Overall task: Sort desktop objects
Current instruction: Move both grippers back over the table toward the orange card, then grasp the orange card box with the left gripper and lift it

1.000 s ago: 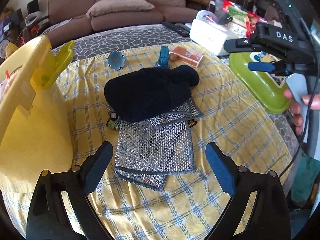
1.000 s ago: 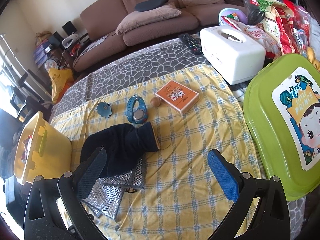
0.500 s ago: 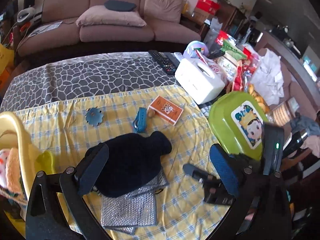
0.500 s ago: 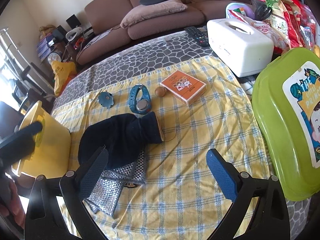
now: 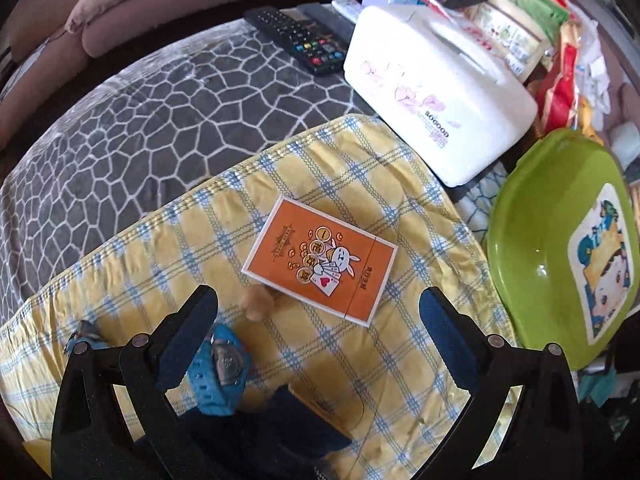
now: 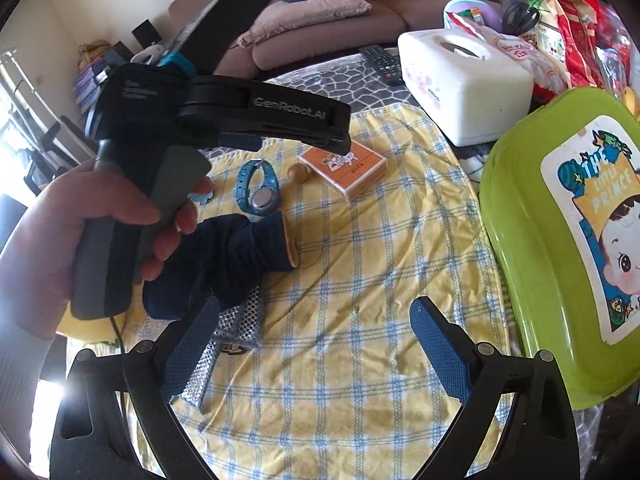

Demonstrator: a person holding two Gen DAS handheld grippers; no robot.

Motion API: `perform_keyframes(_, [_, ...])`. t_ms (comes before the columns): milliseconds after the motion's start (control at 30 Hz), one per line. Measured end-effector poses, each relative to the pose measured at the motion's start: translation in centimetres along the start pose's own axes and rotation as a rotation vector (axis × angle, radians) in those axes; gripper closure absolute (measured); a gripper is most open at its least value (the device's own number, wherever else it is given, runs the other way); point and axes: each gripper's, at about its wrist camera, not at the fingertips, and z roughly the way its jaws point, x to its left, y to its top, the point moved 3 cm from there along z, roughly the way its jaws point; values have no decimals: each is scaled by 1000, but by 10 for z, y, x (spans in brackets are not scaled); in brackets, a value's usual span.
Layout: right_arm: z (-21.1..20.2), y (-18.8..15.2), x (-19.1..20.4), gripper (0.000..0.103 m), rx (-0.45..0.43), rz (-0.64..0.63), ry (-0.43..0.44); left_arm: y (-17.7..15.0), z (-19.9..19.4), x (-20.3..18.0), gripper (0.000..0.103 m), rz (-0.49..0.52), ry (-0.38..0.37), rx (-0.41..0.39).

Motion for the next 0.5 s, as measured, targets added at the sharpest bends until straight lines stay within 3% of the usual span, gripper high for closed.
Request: perform_keyframes(500, [0,4,-29,5,-17,56,5,8,60,-10,0,110,42,108])
